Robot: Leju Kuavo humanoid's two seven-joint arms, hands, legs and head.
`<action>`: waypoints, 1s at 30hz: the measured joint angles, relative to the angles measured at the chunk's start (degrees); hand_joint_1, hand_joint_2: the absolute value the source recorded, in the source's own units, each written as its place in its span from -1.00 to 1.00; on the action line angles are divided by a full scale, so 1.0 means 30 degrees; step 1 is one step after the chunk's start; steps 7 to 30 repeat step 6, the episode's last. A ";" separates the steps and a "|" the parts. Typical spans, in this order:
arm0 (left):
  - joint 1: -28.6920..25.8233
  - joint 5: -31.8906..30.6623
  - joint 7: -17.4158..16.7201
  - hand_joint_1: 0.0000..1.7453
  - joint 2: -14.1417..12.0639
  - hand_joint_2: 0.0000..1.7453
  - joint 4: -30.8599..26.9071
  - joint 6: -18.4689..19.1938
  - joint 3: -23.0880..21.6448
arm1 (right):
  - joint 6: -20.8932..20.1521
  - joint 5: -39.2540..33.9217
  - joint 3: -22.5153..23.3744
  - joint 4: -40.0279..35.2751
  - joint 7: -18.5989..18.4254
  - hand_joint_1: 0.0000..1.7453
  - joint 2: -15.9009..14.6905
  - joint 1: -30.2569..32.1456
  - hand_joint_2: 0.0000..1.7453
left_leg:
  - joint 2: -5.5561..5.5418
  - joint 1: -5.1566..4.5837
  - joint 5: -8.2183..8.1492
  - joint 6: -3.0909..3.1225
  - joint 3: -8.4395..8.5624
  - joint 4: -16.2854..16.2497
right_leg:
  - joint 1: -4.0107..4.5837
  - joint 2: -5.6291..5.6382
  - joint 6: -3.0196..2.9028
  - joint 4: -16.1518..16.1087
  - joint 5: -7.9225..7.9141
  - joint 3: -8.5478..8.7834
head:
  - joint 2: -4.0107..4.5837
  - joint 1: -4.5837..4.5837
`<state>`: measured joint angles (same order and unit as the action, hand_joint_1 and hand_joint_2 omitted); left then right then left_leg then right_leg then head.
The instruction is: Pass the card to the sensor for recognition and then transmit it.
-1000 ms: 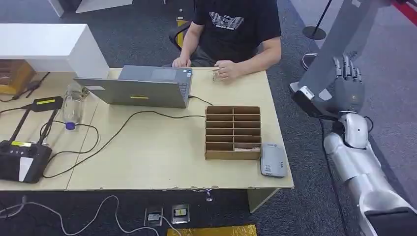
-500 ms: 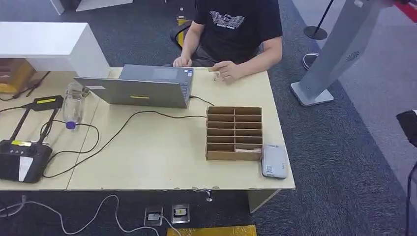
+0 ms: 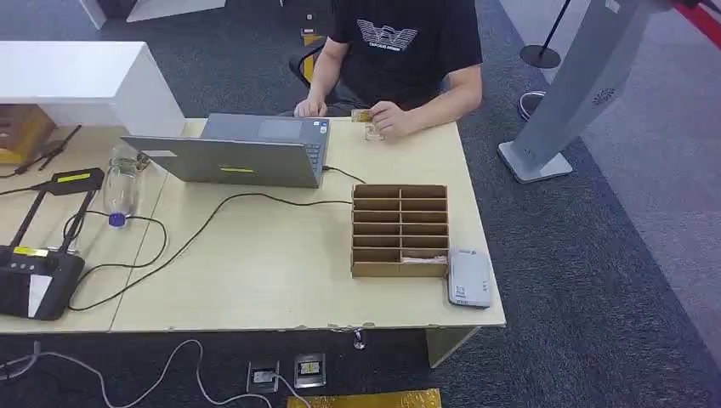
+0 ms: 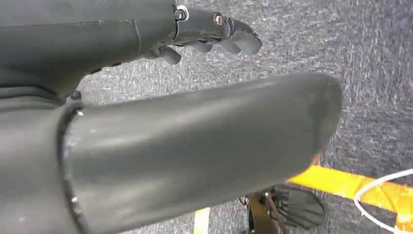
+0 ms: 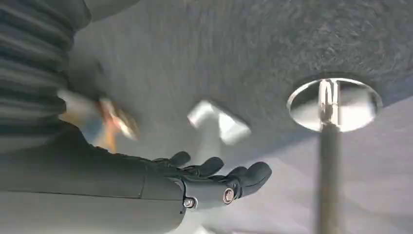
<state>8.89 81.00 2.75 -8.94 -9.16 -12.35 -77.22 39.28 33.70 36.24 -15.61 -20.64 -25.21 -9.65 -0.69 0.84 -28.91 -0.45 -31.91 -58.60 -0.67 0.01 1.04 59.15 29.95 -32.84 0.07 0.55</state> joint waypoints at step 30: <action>-0.0023 0.2695 -0.0364 -1.00 0.0015 -1.00 0.0000 0.0422 0.1077 | -0.2331 0.2624 0.6918 0.0969 0.3922 -1.00 0.2041 -0.0206 1.00 | 0.0004 -0.0010 0.0038 -0.0010 0.0035 -0.0002 | -0.0011 0.0000 -0.0025 0.0020 -0.0005 0.0028 | 0.0000 0.0029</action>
